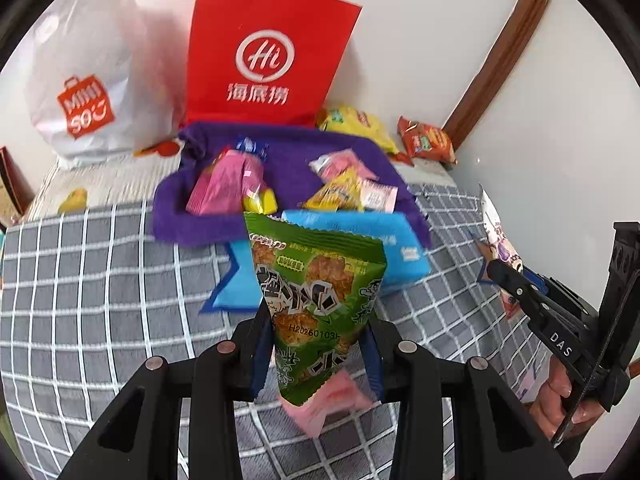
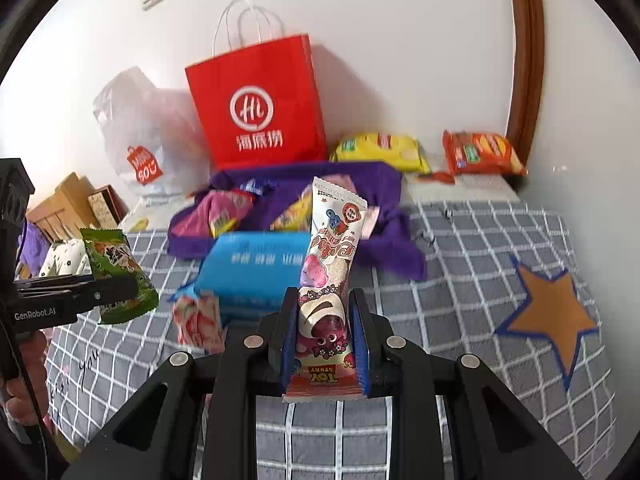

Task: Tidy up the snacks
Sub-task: 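Lift and carry both held snacks toward the purple towel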

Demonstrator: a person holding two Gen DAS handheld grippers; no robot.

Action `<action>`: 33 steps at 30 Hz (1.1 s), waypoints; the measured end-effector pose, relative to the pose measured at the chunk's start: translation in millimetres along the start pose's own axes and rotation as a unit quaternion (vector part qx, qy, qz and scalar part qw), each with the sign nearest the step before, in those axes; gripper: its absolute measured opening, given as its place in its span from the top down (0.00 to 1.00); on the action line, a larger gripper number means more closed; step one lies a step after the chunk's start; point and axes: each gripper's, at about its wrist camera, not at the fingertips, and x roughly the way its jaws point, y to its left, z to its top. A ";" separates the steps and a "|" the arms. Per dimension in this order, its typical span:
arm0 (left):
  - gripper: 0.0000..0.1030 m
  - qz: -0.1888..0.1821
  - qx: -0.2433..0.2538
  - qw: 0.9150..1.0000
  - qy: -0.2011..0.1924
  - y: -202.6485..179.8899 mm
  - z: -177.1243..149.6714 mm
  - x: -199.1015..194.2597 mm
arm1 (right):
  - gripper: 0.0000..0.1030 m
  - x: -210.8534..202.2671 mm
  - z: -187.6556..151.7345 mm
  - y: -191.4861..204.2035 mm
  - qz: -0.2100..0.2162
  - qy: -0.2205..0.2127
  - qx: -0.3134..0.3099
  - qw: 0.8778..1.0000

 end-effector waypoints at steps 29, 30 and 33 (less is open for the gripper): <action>0.65 0.010 0.006 0.999 -0.041 20.9 129.1 14.5 | 0.76 55.9 137.1 30.4 0.003 -0.056 -0.044 0.997; 0.65 0.011 0.005 0.999 -0.041 23.0 132.4 16.5 | 0.76 59.7 140.9 30.8 0.003 -0.056 -0.046 0.997; 0.65 0.015 0.005 0.999 -0.039 31.4 143.3 25.6 | 0.76 71.0 150.5 31.9 0.002 -0.056 -0.049 0.997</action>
